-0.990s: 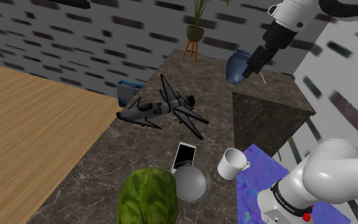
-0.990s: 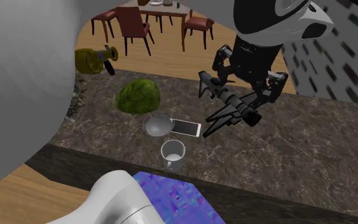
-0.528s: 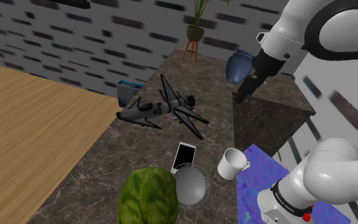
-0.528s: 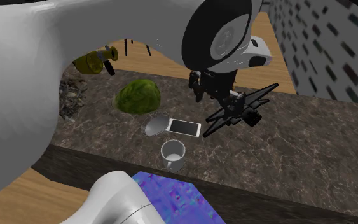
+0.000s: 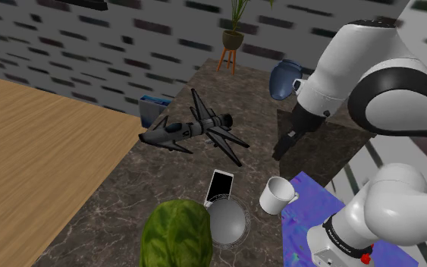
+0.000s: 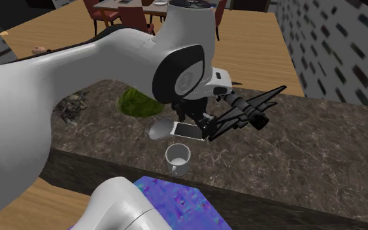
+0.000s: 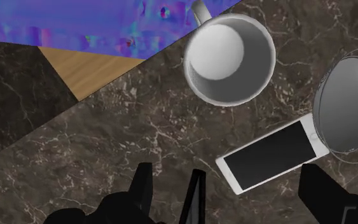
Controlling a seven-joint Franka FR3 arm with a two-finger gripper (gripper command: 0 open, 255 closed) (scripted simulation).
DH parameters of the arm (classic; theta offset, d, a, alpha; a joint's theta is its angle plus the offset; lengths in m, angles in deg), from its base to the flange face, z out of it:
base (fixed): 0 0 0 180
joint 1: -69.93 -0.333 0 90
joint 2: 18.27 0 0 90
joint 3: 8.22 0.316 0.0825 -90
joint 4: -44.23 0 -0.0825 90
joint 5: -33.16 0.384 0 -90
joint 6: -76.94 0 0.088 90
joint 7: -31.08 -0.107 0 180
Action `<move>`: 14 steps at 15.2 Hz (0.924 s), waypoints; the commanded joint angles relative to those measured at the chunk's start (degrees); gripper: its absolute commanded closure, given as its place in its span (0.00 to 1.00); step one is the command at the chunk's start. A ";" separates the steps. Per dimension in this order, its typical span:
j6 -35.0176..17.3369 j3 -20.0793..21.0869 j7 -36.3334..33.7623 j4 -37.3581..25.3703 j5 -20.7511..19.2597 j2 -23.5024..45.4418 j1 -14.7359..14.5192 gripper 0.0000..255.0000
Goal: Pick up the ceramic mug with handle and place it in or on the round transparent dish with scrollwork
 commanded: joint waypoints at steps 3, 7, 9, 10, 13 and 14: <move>-2.90 5.19 -3.97 5.85 3.48 -1.31 -3.21 0.00; -5.88 10.68 -8.08 10.21 7.50 -0.88 -6.83 0.00; -7.35 13.13 -9.87 11.74 9.37 -0.14 -8.44 0.00; -8.28 13.44 -9.85 12.36 9.68 0.20 -8.55 0.00; -11.18 14.43 -9.78 14.13 10.67 1.40 -8.85 0.00; -12.18 14.78 -9.76 14.70 11.01 1.87 -8.94 0.00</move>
